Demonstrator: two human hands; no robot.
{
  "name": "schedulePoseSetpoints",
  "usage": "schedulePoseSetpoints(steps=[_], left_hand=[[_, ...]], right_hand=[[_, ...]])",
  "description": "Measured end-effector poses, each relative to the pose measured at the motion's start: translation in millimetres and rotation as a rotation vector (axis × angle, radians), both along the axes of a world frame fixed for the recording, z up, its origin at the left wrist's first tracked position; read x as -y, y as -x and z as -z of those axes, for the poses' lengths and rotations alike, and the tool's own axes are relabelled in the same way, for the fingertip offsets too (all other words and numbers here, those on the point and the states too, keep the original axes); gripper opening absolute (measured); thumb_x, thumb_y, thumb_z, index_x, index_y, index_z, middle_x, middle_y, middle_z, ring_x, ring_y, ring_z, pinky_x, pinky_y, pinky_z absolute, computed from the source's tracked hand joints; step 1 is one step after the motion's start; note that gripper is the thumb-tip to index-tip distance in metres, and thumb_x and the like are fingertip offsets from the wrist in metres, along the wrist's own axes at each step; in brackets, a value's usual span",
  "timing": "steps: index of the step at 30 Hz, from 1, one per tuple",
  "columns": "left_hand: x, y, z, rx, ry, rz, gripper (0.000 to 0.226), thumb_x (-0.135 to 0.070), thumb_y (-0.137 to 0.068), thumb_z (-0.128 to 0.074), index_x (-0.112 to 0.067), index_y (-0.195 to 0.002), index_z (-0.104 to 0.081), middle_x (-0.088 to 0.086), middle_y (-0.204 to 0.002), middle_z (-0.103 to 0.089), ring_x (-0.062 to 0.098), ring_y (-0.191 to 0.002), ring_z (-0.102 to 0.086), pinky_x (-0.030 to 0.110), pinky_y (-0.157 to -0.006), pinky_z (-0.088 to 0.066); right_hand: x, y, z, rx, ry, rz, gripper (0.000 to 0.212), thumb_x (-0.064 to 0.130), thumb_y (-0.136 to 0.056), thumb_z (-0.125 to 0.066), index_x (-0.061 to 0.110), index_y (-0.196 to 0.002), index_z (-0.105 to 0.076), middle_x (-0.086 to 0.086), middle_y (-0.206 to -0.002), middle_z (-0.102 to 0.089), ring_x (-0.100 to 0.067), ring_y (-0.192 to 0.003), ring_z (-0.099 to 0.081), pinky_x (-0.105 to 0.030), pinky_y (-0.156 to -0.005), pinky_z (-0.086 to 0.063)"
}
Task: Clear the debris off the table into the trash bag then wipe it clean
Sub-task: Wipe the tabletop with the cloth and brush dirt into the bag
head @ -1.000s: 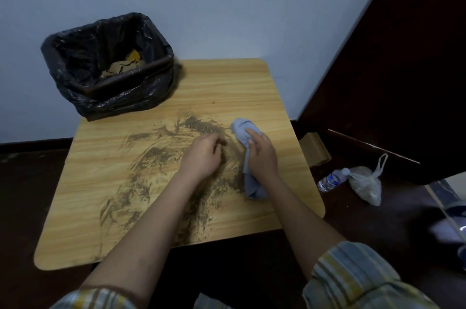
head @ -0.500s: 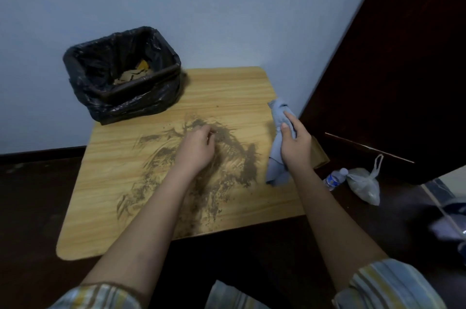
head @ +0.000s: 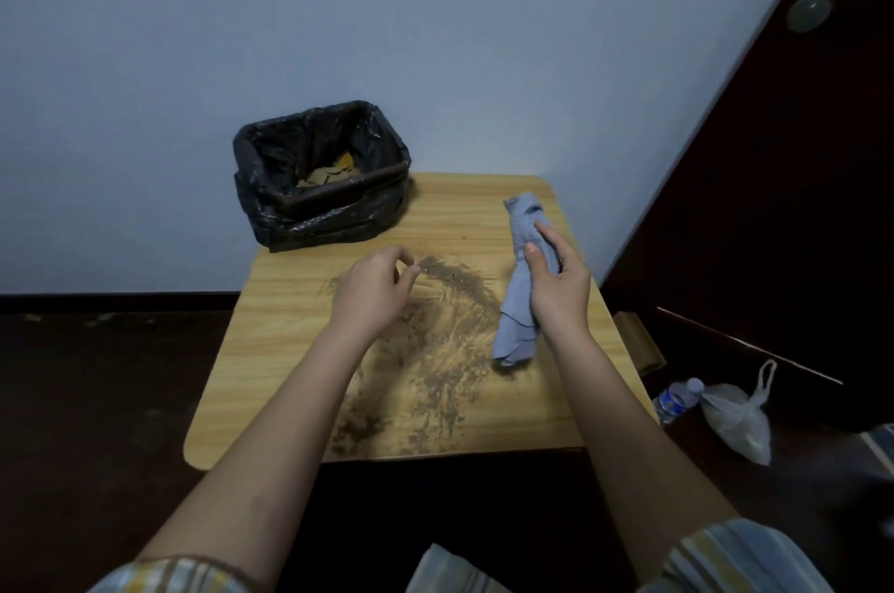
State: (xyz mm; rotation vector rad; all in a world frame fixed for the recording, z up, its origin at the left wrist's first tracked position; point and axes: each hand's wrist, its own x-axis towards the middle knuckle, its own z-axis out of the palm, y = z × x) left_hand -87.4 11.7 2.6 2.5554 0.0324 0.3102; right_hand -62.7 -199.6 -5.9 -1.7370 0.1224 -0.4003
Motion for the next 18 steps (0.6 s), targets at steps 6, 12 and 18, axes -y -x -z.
schedulePoseSetpoints(steps=[6, 12, 18], left_hand=[[-13, 11, -19, 0.037, -0.029, -0.005, 0.019, -0.032, -0.095, -0.052, -0.023, -0.11, -0.058, -0.003, -0.084, -0.056, 0.02, -0.078, -0.057, 0.033, -0.063, -0.042], [-18, 22, -35, 0.07, -0.043, 0.002, 0.021, -0.029, -0.096, -0.051, -0.021, -0.114, -0.058, -0.003, -0.088, -0.053, 0.017, -0.08, -0.054, 0.034, -0.064, -0.044], [-25, 28, -38, 0.072, -0.071, -0.005, 0.023, -0.028, -0.097, -0.05, -0.02, -0.116, -0.058, -0.002, -0.094, -0.053, 0.019, -0.087, -0.056, 0.039, -0.072, -0.05]], right_hand=[[-16, -1, -10, 0.027, -0.011, -0.017, 0.029, 0.015, -0.095, -0.059, 0.018, -0.124, -0.063, 0.001, -0.133, -0.056, -0.007, -0.121, -0.048, 0.004, -0.079, -0.034], [-30, 4, -21, 0.026, -0.004, -0.035, 0.028, 0.017, -0.096, -0.059, 0.019, -0.124, -0.063, 0.002, -0.133, -0.056, -0.003, -0.117, -0.047, -0.015, -0.092, -0.037], [-40, 8, -22, 0.035, -0.016, -0.033, 0.029, 0.014, -0.095, -0.059, 0.015, -0.124, -0.063, 0.001, -0.13, -0.057, -0.003, -0.113, -0.047, -0.015, -0.092, -0.038]])
